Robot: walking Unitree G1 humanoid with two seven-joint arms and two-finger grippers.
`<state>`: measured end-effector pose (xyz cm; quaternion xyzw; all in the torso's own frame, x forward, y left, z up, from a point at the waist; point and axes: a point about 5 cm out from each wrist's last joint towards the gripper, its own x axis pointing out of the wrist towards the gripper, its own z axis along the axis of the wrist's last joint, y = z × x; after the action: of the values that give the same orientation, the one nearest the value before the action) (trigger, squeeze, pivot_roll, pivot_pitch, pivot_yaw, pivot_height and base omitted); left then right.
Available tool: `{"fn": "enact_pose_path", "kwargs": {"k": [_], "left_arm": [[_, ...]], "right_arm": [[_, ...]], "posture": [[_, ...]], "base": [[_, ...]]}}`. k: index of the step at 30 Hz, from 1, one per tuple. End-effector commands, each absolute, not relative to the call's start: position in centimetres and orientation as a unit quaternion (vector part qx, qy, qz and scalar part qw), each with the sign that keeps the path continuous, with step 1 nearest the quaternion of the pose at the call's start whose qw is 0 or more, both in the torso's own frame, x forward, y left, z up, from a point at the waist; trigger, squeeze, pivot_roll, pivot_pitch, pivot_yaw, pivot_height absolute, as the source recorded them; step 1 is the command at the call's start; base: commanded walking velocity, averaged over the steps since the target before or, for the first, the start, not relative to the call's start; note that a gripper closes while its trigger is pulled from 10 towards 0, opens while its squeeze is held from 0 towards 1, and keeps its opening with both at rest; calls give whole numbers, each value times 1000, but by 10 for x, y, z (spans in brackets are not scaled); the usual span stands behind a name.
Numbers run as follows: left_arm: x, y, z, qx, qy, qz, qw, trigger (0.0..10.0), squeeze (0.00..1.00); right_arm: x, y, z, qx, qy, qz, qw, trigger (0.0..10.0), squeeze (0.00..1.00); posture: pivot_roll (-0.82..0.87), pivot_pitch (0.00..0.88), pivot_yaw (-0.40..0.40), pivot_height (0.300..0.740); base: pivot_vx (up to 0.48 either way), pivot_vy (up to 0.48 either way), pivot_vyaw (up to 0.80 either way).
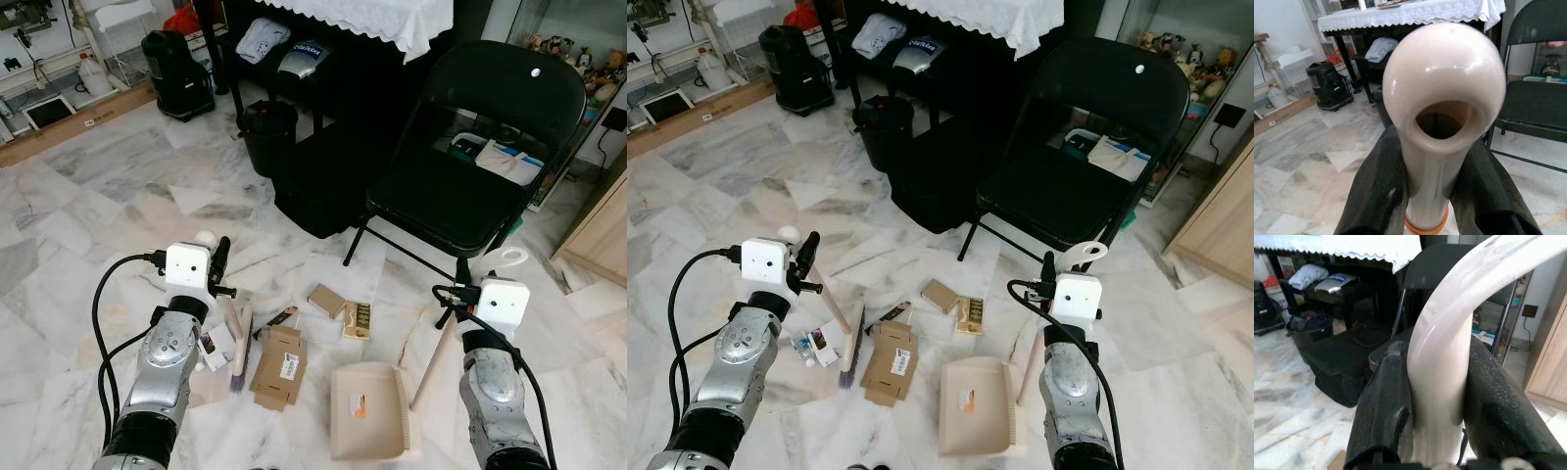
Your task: Sweep floor
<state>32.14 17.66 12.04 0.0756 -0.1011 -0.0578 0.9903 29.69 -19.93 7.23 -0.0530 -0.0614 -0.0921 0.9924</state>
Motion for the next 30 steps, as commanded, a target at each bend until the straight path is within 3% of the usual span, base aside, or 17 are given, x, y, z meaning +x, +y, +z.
{"fn": "enact_pose_path", "kwargs": {"k": [1, 18, 30], "left_arm": [[320, 181, 123, 89, -107, -59, 989, 10000, 0], [318, 181, 120, 88, -95, -72, 989, 10000, 0], [315, 177, 114, 79, -63, -132, 986, 10000, 0]], "right_arm": [[300, -195, 76, -68, -78, -81, 991, 10000, 0], [301, -194, 66, -94, -65, -108, 988, 10000, 0], [298, -179, 49, -119, -35, -86, 989, 10000, 0]], "posture": [[24, 130, 92, 740], [43, 132, 101, 740], [84, 137, 124, 740]], "base": [[0, 0, 0], [0, 0, 0], [0, 0, 0]]}}
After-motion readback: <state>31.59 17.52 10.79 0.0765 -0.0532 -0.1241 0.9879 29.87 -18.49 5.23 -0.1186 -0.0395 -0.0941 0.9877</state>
